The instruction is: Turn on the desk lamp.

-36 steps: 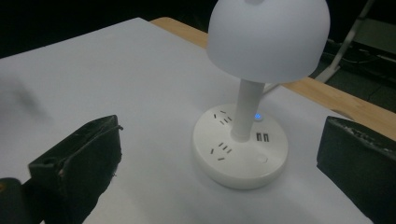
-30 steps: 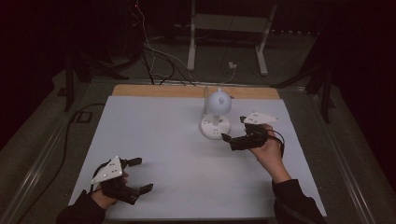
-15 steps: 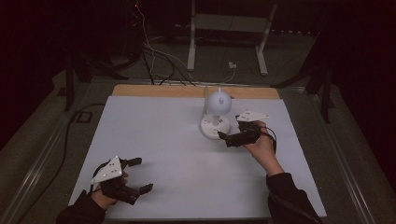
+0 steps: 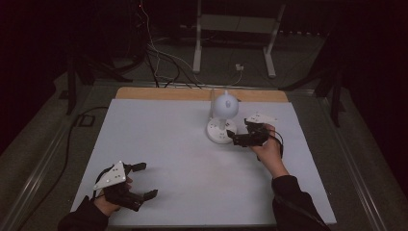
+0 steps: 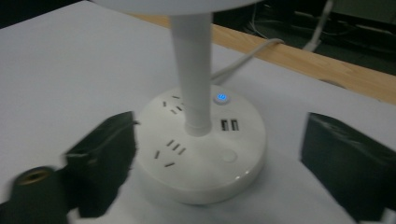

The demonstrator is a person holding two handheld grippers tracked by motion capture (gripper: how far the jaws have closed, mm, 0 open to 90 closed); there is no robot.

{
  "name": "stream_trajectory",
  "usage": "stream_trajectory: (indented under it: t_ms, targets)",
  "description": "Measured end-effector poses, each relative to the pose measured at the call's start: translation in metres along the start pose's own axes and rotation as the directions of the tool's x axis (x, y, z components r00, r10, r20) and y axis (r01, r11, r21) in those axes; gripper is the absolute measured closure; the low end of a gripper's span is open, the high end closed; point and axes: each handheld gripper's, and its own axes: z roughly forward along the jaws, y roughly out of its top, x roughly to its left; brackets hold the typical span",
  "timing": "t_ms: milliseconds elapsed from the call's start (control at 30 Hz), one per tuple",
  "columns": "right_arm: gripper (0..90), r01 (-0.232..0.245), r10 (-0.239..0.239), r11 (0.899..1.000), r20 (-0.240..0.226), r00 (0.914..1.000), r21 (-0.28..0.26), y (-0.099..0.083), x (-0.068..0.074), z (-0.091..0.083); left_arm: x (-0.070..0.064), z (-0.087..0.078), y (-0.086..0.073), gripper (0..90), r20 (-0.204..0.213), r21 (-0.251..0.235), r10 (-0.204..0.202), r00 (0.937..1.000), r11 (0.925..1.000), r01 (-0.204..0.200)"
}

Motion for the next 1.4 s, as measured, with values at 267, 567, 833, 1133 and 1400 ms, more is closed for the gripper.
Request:
stream_trajectory:
  t_ms: [267, 567, 833, 1133, 1400]
  targets:
    - [23.0, -0.032, 0.032, 0.999, 0.039, 0.9987, -0.009, -0.001, -0.004, 0.005, 0.000, 0.000, 0.000, 0.3, 0.000, -0.001, 0.000, 1.0000, 1.0000, 0.000]
    - [43.0, -0.045, 0.045, 0.999, 0.082, 0.9956, -0.004, -0.001, -0.005, 0.011, 0.000, 0.000, 0.000, 0.3, 0.001, -0.002, 0.000, 1.0000, 1.0000, 0.000]
    - [65.7, -0.040, 0.038, 0.999, 0.106, 0.9936, 0.017, -0.002, -0.003, 0.017, 0.000, 0.000, 0.000, 0.3, 0.000, -0.002, -0.003, 1.0000, 1.0000, 0.003]
    - [81.7, -0.046, 0.041, 0.998, 0.121, 0.9918, 0.041, -0.003, -0.002, 0.024, 0.001, 0.000, 0.000, 0.3, 0.000, -0.002, -0.004, 1.0000, 1.0000, 0.004]
    - [89.3, -0.049, 0.041, 0.997, 0.130, 0.9907, 0.063, -0.004, 0.000, 0.029, 0.001, 0.000, 0.000, 0.3, 0.001, -0.004, -0.006, 1.0000, 1.0000, 0.006]
